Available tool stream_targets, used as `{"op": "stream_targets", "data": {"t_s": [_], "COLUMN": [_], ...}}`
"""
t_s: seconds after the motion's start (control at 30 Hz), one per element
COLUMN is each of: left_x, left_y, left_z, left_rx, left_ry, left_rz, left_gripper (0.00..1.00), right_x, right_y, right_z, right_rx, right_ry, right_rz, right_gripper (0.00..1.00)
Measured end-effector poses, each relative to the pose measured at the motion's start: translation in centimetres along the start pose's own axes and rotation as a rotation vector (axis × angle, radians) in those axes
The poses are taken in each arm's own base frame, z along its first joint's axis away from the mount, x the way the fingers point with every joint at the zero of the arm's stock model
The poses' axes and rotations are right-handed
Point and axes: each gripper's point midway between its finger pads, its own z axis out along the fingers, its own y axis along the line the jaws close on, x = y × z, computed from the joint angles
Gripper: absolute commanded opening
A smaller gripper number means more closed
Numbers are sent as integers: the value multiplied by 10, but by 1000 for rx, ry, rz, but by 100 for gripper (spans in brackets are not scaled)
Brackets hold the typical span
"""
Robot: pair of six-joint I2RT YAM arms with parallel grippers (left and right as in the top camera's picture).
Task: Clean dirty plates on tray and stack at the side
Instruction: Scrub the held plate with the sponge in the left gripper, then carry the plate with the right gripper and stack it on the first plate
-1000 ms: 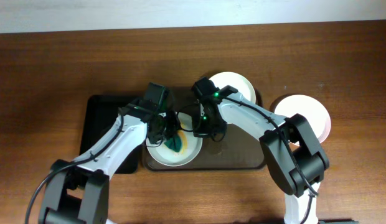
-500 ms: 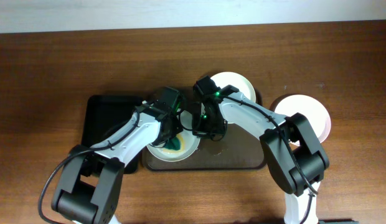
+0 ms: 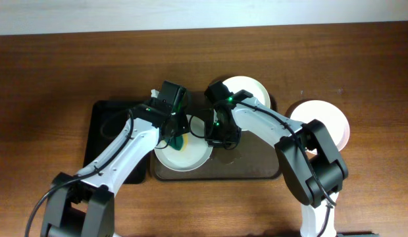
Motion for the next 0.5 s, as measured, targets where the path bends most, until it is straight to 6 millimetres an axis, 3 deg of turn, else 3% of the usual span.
{"op": "stream_targets", "data": {"t_s": [0.1, 0.17, 0.23, 0.37, 0.47, 0.5], "left_x": [-8, -26, -33, -28, -12, -12], "left_y": [24, 62, 85, 117, 132, 134], "left_z": [-19, -38, -38, -9, 25, 30], "left_rx": [-21, -54, -78, -97, -113, -113], "left_ry": [-10, -45, -42, 60, 168, 170], "left_rz": [41, 9, 10, 60, 66, 70], "left_gripper": [0, 0, 0, 0, 0, 6], "right_x": [0, 0, -1, 3, 3, 0], "right_y": [0, 3, 5, -1, -21, -24], "right_z": [2, 5, 5, 2, -18, -32], "right_rx": [-2, -22, -35, 12, 146, 181], "right_ry": [-2, -14, -25, -14, -62, -105], "right_rz": [-13, -28, -49, -116, -142, -151], "right_gripper": [6, 4, 4, 4, 4, 4]}}
